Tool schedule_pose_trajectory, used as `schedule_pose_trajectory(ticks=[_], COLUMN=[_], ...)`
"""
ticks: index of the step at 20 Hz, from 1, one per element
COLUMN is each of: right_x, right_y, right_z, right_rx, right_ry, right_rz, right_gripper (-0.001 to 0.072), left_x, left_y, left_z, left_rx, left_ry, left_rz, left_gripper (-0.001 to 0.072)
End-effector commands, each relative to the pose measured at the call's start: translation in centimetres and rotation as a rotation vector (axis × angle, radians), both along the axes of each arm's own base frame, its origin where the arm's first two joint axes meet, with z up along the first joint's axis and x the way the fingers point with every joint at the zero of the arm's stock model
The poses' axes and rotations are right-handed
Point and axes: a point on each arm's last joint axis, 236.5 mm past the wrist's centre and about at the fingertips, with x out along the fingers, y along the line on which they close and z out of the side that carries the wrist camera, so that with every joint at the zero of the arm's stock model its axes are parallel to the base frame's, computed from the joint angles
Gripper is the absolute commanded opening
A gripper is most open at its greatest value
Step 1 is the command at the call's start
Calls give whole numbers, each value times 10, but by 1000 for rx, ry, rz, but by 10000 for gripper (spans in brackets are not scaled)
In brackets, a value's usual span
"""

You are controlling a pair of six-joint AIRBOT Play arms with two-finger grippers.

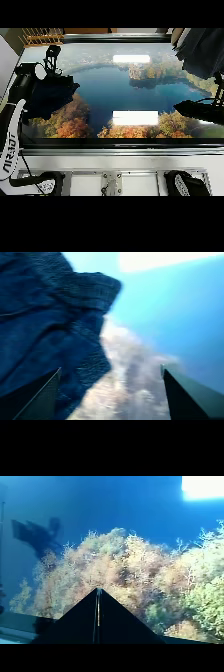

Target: Fold the clothes and pants, and hang the long-sleeved shirts on hangers.

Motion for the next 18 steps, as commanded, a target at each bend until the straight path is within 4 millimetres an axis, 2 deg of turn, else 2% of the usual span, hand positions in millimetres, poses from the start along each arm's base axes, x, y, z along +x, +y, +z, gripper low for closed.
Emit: schedule_pose_trajectory(ticks=[1,5,8,9,10,11,12,13,15,16,18], right_x=[0,0,0,0,0,0,0,0,0,0,0], right_y=[0,0,0,0,0,0,0,0,0,0,0], right_z=[0,0,0,0,0,0,0,0,0,0,0], right_rx=[0,0,0,0,0,0,0,0,0,0,0], right_ry=[0,0,0,0,0,0,0,0,0,0,0], right_rz=[1,1,1,1,1,1,1,1,1,1,1], right_gripper=[62,62,62,62,62,62,62,62,62,62,62], left_x=[25,34,27,24,22,22,23,27,33,30,7], left_y=[46,51,51,52,52,53,51,46,22,2,-57], left_z=[-47,-109,-135,-137,-136,-130,-116,-96,-37,-7,47], left_rx=[159,201,202,199,191,185,183,180,166,150,81], left_ry=[30,103,163,178,185,180,153,107,-26,-84,-167], left_rz=[9,-15,-17,-7,14,26,26,21,-15,-45,-134], left_gripper=[699,699,697,588,337,123,16,16,16,16,16])
